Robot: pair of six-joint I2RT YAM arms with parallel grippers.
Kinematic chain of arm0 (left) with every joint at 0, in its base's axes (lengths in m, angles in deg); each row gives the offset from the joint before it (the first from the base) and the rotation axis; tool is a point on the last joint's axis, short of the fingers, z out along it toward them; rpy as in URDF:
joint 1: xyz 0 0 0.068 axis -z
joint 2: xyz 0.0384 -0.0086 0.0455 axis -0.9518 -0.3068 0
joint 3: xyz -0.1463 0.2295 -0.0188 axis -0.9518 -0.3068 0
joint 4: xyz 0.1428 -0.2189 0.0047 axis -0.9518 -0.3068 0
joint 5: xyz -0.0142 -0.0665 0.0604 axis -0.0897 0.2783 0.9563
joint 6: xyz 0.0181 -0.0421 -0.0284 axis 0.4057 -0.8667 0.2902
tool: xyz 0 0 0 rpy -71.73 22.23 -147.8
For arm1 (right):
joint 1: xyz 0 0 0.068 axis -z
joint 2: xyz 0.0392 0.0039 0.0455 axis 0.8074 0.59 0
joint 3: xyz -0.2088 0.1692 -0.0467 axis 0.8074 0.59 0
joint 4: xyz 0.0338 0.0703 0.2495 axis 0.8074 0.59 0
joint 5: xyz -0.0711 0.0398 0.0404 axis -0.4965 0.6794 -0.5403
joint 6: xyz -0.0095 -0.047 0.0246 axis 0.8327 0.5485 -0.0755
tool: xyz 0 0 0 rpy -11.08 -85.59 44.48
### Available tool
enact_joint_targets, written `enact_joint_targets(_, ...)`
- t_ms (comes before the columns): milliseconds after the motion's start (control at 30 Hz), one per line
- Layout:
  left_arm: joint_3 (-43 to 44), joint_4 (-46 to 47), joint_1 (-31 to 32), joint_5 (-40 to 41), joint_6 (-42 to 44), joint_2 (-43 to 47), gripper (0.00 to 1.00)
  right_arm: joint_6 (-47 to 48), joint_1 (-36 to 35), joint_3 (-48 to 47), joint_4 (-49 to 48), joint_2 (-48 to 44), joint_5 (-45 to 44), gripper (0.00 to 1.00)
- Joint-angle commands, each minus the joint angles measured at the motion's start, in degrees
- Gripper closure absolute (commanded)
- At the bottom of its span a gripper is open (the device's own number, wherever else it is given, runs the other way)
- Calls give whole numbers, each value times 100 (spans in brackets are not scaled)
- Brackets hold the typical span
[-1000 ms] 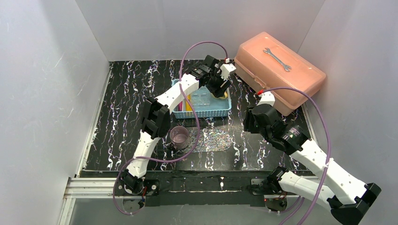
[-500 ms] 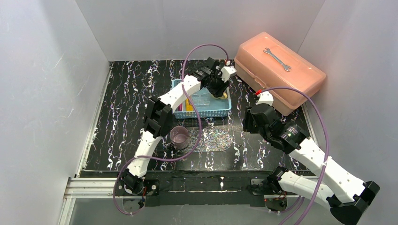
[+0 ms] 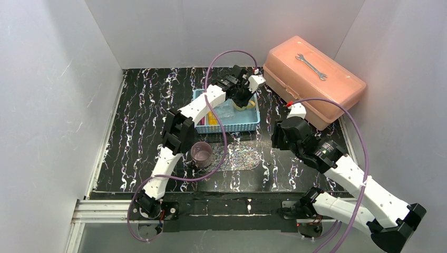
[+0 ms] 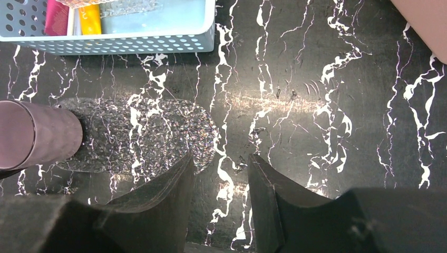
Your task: Prepare toiletry sets of a toothbrush and toothpaste on the tray
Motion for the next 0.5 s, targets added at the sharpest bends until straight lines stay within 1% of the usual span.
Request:
enact_joint_targets(0, 195, -77, -23, 41, -28, 207, 100, -66, 22, 70, -226, -56, 23, 50)
enact_joint_targets(467, -62, -11, -14, 158, 393, 970, 100, -95, 20, 39, -216, -113, 51, 50)
